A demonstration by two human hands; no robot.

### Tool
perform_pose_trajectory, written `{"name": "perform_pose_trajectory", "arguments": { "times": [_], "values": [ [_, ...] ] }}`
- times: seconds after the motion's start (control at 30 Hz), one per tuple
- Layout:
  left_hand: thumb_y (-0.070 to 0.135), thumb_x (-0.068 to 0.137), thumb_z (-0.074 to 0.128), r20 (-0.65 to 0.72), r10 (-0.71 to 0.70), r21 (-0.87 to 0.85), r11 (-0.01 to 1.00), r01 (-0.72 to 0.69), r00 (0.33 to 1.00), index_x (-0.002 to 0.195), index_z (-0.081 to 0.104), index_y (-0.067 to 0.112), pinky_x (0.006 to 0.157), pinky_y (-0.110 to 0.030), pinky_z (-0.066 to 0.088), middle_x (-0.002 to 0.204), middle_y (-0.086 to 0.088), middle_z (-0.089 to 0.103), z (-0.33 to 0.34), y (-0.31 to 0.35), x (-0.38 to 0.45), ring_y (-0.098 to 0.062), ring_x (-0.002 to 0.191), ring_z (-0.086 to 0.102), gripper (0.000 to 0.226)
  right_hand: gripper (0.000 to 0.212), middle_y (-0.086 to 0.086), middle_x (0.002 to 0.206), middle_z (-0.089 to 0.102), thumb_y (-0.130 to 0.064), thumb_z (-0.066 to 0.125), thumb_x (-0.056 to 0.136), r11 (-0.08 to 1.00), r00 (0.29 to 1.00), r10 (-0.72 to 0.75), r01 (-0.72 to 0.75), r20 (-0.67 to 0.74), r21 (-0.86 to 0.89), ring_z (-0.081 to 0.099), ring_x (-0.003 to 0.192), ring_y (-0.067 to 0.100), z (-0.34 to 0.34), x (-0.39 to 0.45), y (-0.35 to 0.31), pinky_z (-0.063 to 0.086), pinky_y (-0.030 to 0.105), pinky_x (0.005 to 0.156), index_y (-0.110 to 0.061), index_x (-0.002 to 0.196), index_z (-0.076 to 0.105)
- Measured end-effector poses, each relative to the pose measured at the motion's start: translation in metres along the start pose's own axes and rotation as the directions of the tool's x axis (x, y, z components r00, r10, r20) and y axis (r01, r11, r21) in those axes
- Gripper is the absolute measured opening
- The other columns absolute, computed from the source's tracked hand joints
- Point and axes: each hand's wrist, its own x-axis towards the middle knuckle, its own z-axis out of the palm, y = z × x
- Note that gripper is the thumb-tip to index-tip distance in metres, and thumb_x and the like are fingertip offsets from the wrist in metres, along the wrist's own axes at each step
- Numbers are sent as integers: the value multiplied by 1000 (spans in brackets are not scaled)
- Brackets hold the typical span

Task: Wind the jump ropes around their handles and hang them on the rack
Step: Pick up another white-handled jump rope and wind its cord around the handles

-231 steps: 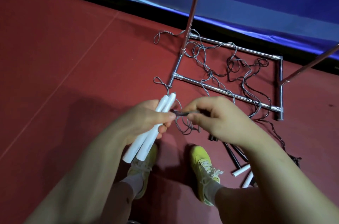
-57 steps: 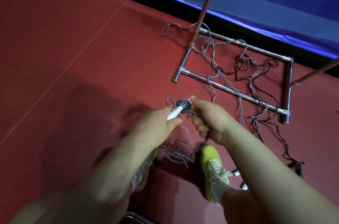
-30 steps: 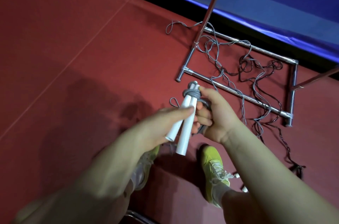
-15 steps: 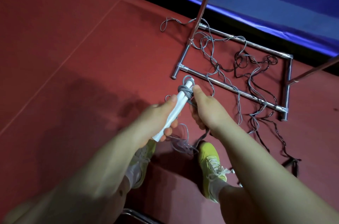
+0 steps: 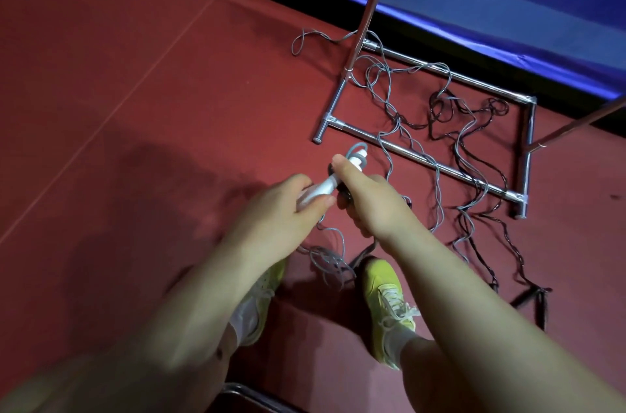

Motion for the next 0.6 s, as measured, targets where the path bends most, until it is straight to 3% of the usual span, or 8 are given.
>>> {"name": "perform_pose_trajectory", "arguments": {
  "times": [0.07, 0.13, 0.2, 0.27, 0.37, 0.43, 0.6],
  "values": [
    [58, 80, 55, 91, -30, -103, 994, 39, 995, 89, 54, 18, 60, -35, 37, 67, 6, 54, 0, -2, 2, -18, 64, 51, 41, 55, -10, 31, 37, -53, 46, 91, 999, 999, -27, 28, -19, 25, 32, 29, 6, 0, 0, 0, 25, 28, 49, -17, 49, 46],
    [58, 70, 55, 209, -65, -318, 939, 131, 976, 88, 60, 13, 68, -34, 39, 72, 4, 57, -1, -2, 3, -15, 68, 51, 48, 55, -10, 34, 34, -53, 47, 87, 995, 996, -89, 90, -27, 49, 29, 33, 7, -1, 1, 2, 22, 29, 50, -20, 43, 42],
    [53, 68, 59, 333, -100, -535, 799, 275, 938, 88, 67, 14, 82, -38, 46, 80, 0, 64, -3, 3, 2, -17, 78, 58, 44, 47, -10, 40, 29, -54, 45, 76, 977, 986, -165, 166, -21, 135, 24, 39, 9, 0, 1, 2, 18, 30, 51, -22, 43, 37],
    [50, 72, 66, 474, -58, -650, 650, 393, 879, 90, 69, 17, 83, -41, 52, 77, -1, 68, -9, 10, -1, -18, 75, 65, 38, 35, -4, 48, 29, -57, 48, 63, 930, 979, -205, 197, -5, 312, 24, 45, 12, 1, 0, 1, 14, 32, 52, -23, 57, 40],
    [58, 70, 41, 634, 51, -709, 437, 553, 772, 88, 72, 11, 70, -38, 56, 75, -9, 71, -16, 14, -3, -23, 66, 69, 59, 36, -2, 43, 33, -50, 48, 67, 824, 971, -229, 156, 68, 545, 30, 40, 13, 1, -2, 0, 20, 26, 45, -14, 63, 44],
    [64, 73, 38, 670, 143, -724, 341, 599, 729, 83, 76, 9, 64, -38, 56, 76, -11, 70, -16, 12, -4, -25, 63, 68, 68, 36, -4, 39, 34, -47, 39, 72, 756, 963, -252, 133, 97, 641, 30, 34, 10, 1, -4, -2, 23, 18, 39, -12, 64, 44],
    [70, 75, 40, 719, 206, -694, 270, 667, 664, 82, 71, 13, 46, -22, 43, 61, 0, 57, -13, 8, -2, -15, 46, 52, 65, 37, -3, 41, 30, -49, 37, 73, 765, 963, -250, 130, 105, 631, 30, 33, 11, 3, -3, -4, 25, 18, 36, -12, 69, 42]
  ]
}}
